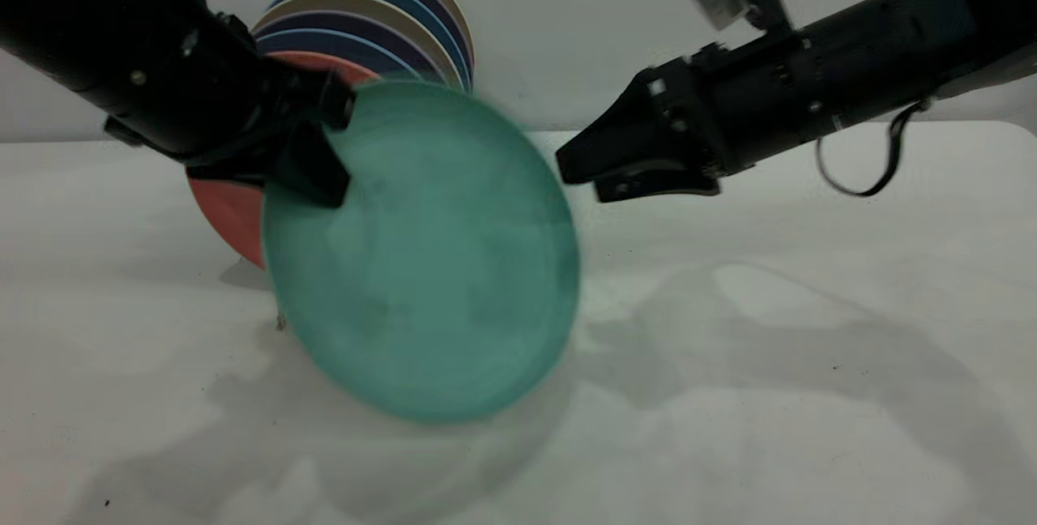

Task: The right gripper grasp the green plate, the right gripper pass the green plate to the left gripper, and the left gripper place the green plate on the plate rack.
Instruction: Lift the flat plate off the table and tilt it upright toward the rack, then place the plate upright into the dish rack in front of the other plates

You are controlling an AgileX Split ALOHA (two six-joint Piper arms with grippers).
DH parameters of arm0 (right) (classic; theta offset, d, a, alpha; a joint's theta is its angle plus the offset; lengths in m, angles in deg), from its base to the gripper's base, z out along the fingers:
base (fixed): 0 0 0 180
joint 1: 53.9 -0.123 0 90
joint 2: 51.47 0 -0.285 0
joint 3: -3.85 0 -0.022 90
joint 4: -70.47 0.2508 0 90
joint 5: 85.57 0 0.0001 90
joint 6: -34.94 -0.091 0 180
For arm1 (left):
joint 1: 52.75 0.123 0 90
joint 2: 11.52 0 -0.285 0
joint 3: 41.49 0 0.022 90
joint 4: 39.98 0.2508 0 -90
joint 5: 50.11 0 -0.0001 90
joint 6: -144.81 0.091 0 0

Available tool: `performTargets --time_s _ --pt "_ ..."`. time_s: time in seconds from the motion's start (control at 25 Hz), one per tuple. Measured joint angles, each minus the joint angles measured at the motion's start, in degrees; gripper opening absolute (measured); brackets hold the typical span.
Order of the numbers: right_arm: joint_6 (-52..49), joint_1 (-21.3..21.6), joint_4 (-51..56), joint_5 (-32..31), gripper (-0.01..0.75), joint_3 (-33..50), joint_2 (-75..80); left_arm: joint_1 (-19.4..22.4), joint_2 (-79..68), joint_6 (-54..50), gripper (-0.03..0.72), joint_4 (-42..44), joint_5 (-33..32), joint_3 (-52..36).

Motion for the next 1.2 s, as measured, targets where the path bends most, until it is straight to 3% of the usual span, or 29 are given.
performTargets --time_s 0.08,0.2,0.4,0.6,0.76,0.88,1.2 --pt "-1.9 2.2 -2.5 -1.1 0.699 0.0 -1.5 0.0 -0.2 0.5 0.074 4.8 -3.8 2.4" --pt "-5.3 5.9 -7.2 -1.9 0.711 0.0 -4.0 0.0 -0.2 0.5 0.074 13.5 -11.0 7.5" --pt "-11.0 11.0 -15.2 -0.7 0.642 0.0 -5.5 0.0 -0.2 3.4 0.074 30.0 -23.0 17.8" --pt "-13.5 12.9 -19.6 1.8 0.565 0.0 -5.5 0.0 -0.2 21.0 0.074 36.9 -29.8 25.6" --pt "-13.6 12.9 -20.0 3.3 0.553 0.0 -5.5 0.0 -0.2 40.2 0.074 36.2 -30.4 28.2" --pt "-13.7 13.0 -20.1 4.1 0.553 0.0 -5.5 0.0 -0.3 49.0 0.074 35.0 -29.7 28.4" --pt "-13.8 13.0 -20.6 4.7 0.552 0.0 -5.5 0.0 -0.3 45.8 0.074 35.0 -21.3 28.4"
